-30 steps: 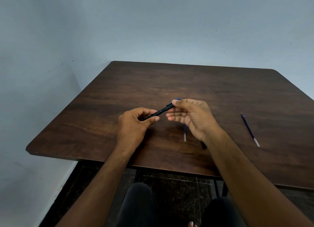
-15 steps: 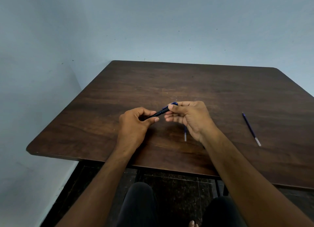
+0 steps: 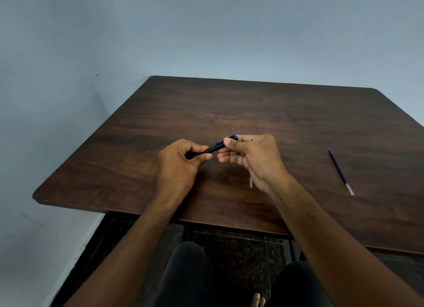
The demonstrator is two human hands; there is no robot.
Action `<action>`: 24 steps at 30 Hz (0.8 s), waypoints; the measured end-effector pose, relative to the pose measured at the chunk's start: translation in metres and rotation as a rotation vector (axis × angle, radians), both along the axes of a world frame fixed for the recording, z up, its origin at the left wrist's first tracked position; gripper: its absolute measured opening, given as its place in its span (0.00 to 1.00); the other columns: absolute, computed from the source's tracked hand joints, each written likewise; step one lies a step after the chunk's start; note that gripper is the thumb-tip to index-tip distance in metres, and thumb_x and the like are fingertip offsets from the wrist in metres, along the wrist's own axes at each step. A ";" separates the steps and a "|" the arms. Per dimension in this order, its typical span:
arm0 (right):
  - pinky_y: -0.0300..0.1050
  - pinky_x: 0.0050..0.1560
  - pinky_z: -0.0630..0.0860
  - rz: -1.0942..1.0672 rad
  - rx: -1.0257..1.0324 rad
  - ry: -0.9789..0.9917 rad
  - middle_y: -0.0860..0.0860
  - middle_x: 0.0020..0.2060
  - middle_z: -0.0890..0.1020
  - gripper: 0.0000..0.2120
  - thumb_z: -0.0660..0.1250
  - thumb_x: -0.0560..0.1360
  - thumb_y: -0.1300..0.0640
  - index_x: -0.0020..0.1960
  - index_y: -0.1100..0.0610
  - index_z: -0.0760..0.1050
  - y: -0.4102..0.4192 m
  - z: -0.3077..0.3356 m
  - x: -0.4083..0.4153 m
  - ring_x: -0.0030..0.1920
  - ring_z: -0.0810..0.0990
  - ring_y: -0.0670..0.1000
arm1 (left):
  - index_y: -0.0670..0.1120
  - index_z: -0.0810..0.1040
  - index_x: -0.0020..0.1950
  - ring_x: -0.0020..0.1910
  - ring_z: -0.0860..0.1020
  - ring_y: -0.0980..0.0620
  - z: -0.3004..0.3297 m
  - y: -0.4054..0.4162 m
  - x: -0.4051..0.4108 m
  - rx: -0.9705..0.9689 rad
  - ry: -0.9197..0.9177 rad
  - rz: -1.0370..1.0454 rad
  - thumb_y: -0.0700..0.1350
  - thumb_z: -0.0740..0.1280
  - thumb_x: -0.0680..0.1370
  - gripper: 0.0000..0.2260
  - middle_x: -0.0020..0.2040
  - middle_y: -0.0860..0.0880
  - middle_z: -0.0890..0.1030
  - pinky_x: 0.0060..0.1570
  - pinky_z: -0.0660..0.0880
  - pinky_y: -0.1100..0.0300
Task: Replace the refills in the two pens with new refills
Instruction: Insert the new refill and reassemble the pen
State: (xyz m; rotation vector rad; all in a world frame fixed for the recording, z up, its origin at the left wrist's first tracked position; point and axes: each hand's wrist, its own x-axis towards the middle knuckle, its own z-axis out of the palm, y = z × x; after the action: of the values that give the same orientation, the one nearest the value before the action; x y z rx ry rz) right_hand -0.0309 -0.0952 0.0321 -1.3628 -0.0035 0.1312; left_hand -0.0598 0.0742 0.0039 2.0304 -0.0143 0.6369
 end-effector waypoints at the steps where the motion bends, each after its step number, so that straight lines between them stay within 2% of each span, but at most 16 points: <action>1: 0.46 0.41 0.85 0.008 -0.003 0.001 0.66 0.40 0.86 0.05 0.70 0.77 0.67 0.47 0.71 0.82 0.000 0.001 0.002 0.39 0.87 0.59 | 0.47 0.87 0.45 0.42 0.82 0.62 0.000 0.000 0.000 -0.005 0.006 0.002 0.40 0.80 0.70 0.07 0.42 0.55 0.85 0.43 0.73 0.75; 5: 0.47 0.43 0.85 0.028 -0.024 -0.005 0.66 0.39 0.85 0.07 0.71 0.76 0.66 0.48 0.71 0.81 -0.002 0.003 0.008 0.38 0.86 0.59 | 0.52 0.87 0.46 0.43 0.83 0.64 0.000 -0.001 0.000 -0.053 0.027 0.014 0.44 0.80 0.70 0.08 0.41 0.60 0.85 0.44 0.74 0.74; 8: 0.46 0.40 0.85 0.004 -0.016 0.007 0.64 0.38 0.86 0.08 0.73 0.75 0.64 0.49 0.70 0.82 0.001 0.003 0.010 0.36 0.85 0.57 | 0.53 0.88 0.48 0.43 0.83 0.67 0.000 -0.002 -0.001 -0.065 0.018 0.017 0.46 0.80 0.70 0.08 0.40 0.64 0.84 0.44 0.74 0.76; 13: 0.46 0.36 0.82 -0.051 -0.049 0.051 0.64 0.37 0.85 0.09 0.74 0.74 0.64 0.48 0.71 0.81 0.004 0.006 0.015 0.33 0.84 0.57 | 0.54 0.88 0.46 0.40 0.83 0.66 0.003 -0.005 -0.003 -0.029 0.013 0.027 0.51 0.79 0.71 0.05 0.38 0.62 0.85 0.41 0.74 0.75; 18: 0.44 0.32 0.81 -0.026 -0.113 0.038 0.62 0.33 0.84 0.08 0.75 0.74 0.65 0.46 0.71 0.81 0.012 0.010 0.017 0.29 0.83 0.55 | 0.51 0.88 0.39 0.33 0.82 0.64 0.003 -0.005 -0.003 -0.020 0.053 0.059 0.53 0.79 0.71 0.06 0.33 0.60 0.85 0.33 0.73 0.74; 24: 0.46 0.35 0.84 -0.032 -0.199 0.037 0.62 0.34 0.85 0.05 0.74 0.74 0.66 0.45 0.69 0.81 0.017 0.007 0.012 0.32 0.85 0.56 | 0.51 0.85 0.35 0.29 0.81 0.62 0.003 -0.005 -0.004 0.047 0.120 0.109 0.52 0.78 0.72 0.09 0.29 0.57 0.83 0.29 0.72 0.73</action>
State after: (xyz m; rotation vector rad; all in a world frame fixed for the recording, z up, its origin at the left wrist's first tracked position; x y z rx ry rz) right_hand -0.0190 -0.0783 0.0393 -1.5578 0.0636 0.1328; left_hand -0.0640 0.0693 0.0066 2.1224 0.1545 0.5866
